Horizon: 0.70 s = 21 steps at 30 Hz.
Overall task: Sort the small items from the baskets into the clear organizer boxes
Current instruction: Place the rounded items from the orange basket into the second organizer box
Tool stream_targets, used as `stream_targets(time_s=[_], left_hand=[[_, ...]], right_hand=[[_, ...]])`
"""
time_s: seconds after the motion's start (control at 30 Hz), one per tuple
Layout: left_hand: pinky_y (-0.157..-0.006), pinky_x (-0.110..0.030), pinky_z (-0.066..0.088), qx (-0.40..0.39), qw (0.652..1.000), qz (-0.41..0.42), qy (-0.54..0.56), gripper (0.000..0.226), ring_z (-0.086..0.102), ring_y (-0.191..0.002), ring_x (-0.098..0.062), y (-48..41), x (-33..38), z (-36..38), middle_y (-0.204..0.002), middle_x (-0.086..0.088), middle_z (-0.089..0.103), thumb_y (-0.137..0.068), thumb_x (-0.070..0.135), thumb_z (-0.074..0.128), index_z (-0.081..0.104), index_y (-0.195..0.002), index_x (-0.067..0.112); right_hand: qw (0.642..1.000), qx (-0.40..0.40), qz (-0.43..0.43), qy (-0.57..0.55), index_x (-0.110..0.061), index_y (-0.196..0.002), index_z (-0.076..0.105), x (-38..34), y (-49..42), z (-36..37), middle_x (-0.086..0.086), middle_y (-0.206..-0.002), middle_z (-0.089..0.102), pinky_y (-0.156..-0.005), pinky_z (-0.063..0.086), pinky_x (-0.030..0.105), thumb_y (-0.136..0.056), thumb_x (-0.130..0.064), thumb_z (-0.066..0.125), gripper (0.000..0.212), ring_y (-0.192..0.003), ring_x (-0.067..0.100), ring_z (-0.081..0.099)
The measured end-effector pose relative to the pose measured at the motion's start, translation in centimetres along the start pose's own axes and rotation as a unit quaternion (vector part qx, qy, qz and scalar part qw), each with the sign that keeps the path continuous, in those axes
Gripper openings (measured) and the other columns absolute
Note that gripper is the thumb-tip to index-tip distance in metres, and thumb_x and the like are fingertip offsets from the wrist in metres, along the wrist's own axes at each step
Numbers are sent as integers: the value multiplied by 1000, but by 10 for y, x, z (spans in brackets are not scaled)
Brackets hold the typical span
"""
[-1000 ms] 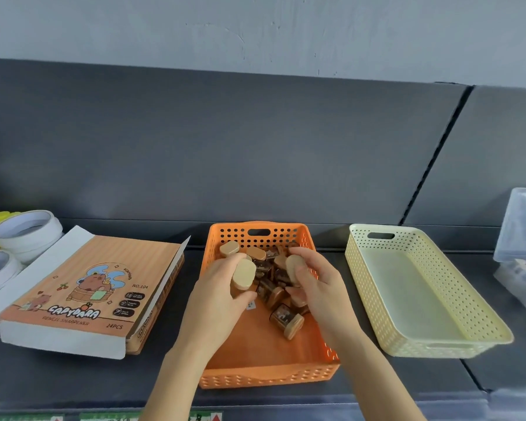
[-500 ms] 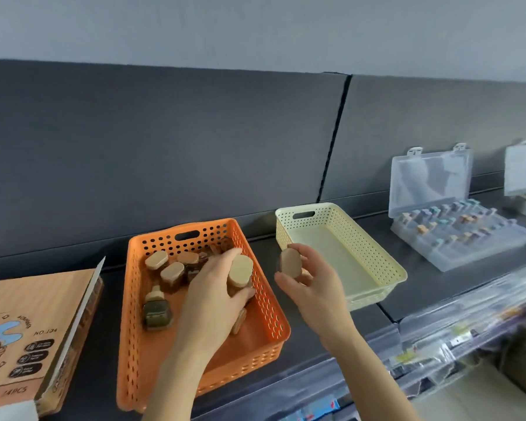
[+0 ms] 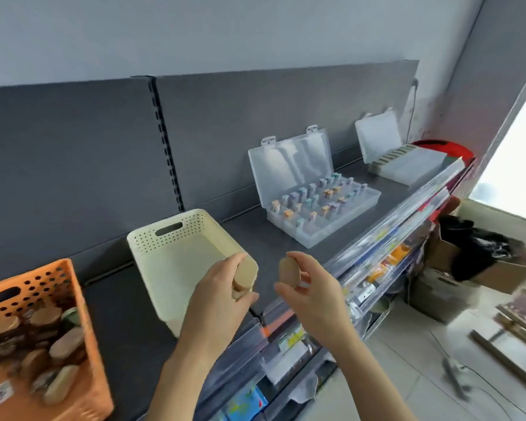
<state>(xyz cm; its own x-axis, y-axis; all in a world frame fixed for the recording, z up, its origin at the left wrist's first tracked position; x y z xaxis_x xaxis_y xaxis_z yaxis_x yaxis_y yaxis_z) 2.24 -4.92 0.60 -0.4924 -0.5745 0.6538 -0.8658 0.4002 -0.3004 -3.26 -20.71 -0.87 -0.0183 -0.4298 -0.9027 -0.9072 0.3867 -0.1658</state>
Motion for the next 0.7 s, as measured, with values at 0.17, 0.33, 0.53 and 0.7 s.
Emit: stream_targets(time_s=[0.17,0.33,0.53,0.7], left_hand=[[-86,-12,37,-10,1000,25,4,65,49,-103,0,-26,59,78,-117,17,52,-78,19,76,46,-134,30],[-81,-8,37,-35,998,40,28,62,49,-102,0,-50,109,149,-117,16,53,-78,19,76,48,-133,28],[-74,-3,39,-99,992,68,40,63,49,-101,-1,-84,159,223,-119,15,51,-79,22,75,45,-135,28],[-78,-9,45,-137,985,78,65,64,54,-100,-3,-124,185,274,-118,14,54,-77,27,76,46,-134,28]], right_hand=[[999,41,33,9,-37,-120,51,54,-14,-88,-18,-103,60,-80,53,24,-82,-21,70,45,-91,1,60],[995,79,61,15,-29,-126,52,100,-23,-167,-9,-114,58,-86,52,25,-81,-17,71,50,-101,7,58],[988,127,82,12,-32,-119,55,142,-34,-238,-15,-107,62,-83,54,28,-79,-16,74,47,-96,7,61],[979,176,100,11,-33,-120,56,174,-59,-279,-14,-107,64,-84,54,30,-77,-16,76,50,-98,7,61]])
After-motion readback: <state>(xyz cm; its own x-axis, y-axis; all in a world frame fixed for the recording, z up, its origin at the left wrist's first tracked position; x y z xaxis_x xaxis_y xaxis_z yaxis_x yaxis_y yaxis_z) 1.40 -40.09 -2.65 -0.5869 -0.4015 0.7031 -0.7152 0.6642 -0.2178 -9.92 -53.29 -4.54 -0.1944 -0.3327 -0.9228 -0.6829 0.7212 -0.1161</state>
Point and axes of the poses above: each hand's wrist, its own y-axis away from the middle knuckle, its own z-axis out of the palm, x = y × z, the point moved 3 cm from there along -y, towards the middle knuckle
